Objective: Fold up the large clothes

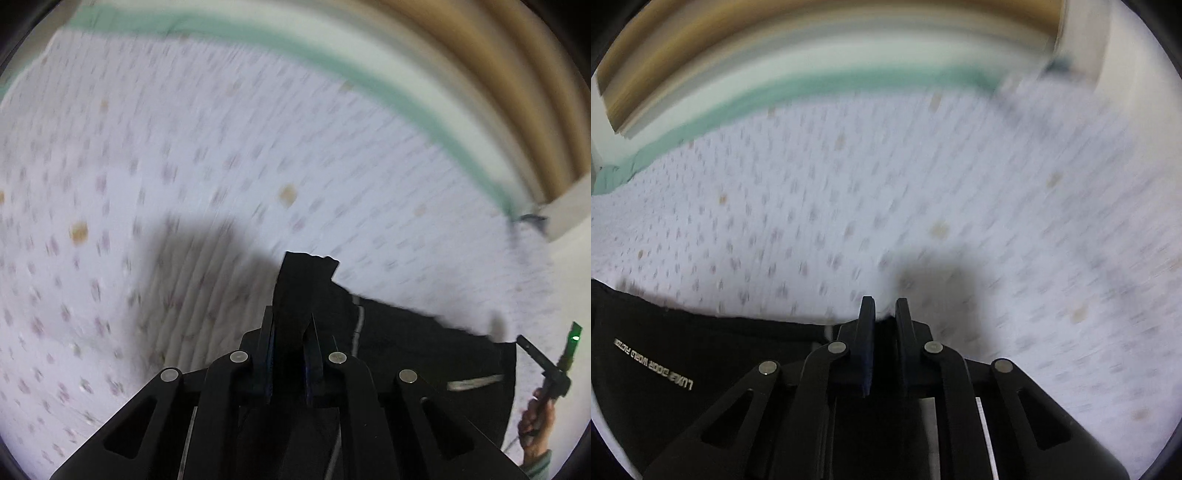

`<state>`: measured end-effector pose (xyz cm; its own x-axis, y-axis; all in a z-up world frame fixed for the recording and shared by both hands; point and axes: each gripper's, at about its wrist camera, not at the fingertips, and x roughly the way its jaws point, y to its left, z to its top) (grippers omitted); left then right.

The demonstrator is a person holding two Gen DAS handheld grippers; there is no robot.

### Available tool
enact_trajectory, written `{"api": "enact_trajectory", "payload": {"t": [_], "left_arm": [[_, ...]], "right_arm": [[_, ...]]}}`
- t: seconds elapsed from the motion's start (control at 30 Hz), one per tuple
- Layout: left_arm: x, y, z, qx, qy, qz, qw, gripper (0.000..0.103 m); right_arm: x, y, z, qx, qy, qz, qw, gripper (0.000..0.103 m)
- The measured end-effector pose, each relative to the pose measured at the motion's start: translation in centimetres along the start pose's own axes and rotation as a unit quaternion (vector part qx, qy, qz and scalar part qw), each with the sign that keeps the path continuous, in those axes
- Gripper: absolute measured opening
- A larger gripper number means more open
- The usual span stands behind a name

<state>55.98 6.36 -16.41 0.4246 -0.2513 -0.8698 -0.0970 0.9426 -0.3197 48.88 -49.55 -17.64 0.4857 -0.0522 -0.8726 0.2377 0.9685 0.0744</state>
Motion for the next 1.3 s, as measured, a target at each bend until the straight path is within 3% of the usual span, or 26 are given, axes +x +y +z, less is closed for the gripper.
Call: {"api": "enact_trajectory", "payload": {"t": [0.13, 0.3, 0.43, 0.5, 0.57, 0.67, 0.8, 0.9, 1.03, 1.1, 1.2, 1.27, 1.3], "left_arm": [[4.0, 2.1, -1.6, -0.034, 0.031, 0.007, 0.9989, 0.026], [2.6, 2.8, -1.1, -0.032, 0.033, -0.016, 0.9988, 0.03], [-2.3, 4.0, -1.0, -0.034, 0.018, -0.047, 0.9981, 0.032], [-4.7, 4.8, -1.6, -0.043, 0.003, -0.057, 0.9974, 0.033], [-8.0, 5.6, -2.2, -0.051, -0.022, -0.052, 0.9971, 0.036], [-12.1, 4.9, -4.0, -0.035, -0.045, -0.061, 0.9965, 0.043], [-14.1, -0.3, -8.8, 0.056, -0.033, -0.054, 0.9964, 0.047], [-12.7, -5.5, -13.3, 0.136, -0.009, -0.054, 0.9892, 0.047], [-9.7, -10.2, -17.6, 0.2, 0.015, -0.052, 0.9783, 0.047], [-7.1, -11.4, -19.1, 0.219, 0.03, -0.029, 0.9749, 0.048], [-2.5, -11.0, -20.1, 0.207, 0.073, 0.008, 0.9756, 0.05], [-1.0, -9.9, -19.6, 0.153, 0.079, -0.003, 0.985, 0.05], [-0.7, -9.7, -19.2, 0.147, 0.08, -0.004, 0.9859, 0.05]], "right_arm": [[3.4, -0.1, -2.2, 0.015, 0.05, 0.052, 0.997, 0.013], [1.9, -0.6, -3.9, 0.021, 0.034, 0.063, 0.997, 0.016], [-1.7, 0.1, -4.1, 0.0, 0.019, 0.062, 0.998, 0.025], [-4.1, 0.9, -4.4, -0.013, 0.005, 0.072, 0.997, 0.049], [-7.0, 2.3, -5.4, -0.032, -0.01, 0.09, 0.995, 0.066], [-10.2, 4.7, -7.2, -0.064, -0.021, 0.106, 0.992, 0.067], [-11.3, 8.9, -10.3, -0.086, 0.003, 0.122, 0.989, 0.067], [-10.5, 12.0, -12.8, -0.117, 0.029, 0.103, 0.987, 0.067], [-8.8, 14.2, -14.8, -0.131, 0.055, 0.075, 0.987, 0.067], [-7.6, 14.6, -15.5, -0.132, 0.058, 0.054, 0.988, 0.067], [-4.9, 14.8, -16.6, -0.136, 0.082, 0.031, 0.987, 0.068], [-2.9, 14.9, -17.2, -0.137, 0.102, 0.026, 0.985, 0.069], [-2.3, 15.0, -17.4, -0.139, 0.103, 0.021, 0.985, 0.07]]}}
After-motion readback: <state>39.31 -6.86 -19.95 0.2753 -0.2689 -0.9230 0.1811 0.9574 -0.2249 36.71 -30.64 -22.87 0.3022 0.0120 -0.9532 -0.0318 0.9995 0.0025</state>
